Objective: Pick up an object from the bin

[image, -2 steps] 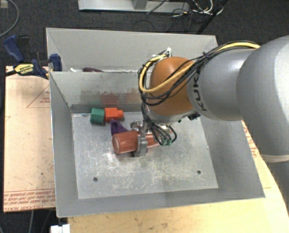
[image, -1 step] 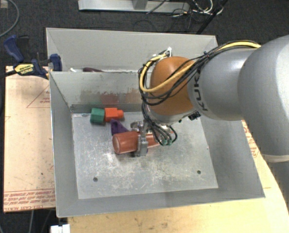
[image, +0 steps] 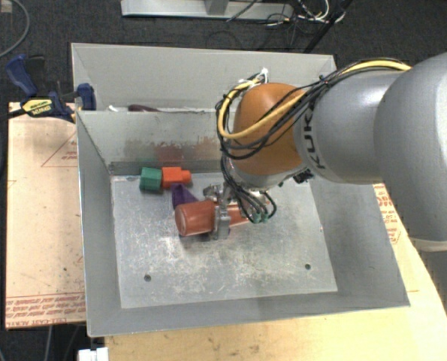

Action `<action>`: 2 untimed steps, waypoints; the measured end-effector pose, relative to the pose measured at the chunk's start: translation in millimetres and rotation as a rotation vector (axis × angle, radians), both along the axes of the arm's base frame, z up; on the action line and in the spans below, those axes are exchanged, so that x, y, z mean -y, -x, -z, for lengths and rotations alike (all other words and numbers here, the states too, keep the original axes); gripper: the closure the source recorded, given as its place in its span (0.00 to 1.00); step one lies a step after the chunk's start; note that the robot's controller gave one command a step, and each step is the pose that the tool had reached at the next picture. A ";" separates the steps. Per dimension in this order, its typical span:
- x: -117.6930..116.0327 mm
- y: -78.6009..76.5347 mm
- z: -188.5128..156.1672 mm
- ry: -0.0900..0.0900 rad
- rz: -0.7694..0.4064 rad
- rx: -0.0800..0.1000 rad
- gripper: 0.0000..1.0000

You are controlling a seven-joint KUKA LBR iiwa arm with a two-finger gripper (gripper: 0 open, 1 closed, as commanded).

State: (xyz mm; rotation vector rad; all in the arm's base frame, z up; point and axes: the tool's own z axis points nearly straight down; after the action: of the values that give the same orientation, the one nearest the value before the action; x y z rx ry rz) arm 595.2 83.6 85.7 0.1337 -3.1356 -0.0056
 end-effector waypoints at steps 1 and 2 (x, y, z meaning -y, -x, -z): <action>-0.1 0.9 -13.2 0.000 0.000 -0.004 1.00; -0.4 0.0 -31.5 -0.001 0.001 0.001 1.00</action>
Offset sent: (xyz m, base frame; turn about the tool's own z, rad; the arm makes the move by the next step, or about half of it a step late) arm 0.0000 0.0002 0.0406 0.0000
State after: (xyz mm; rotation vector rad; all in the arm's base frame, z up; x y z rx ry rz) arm 595.2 84.0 117.2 0.1329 -3.1368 -0.0064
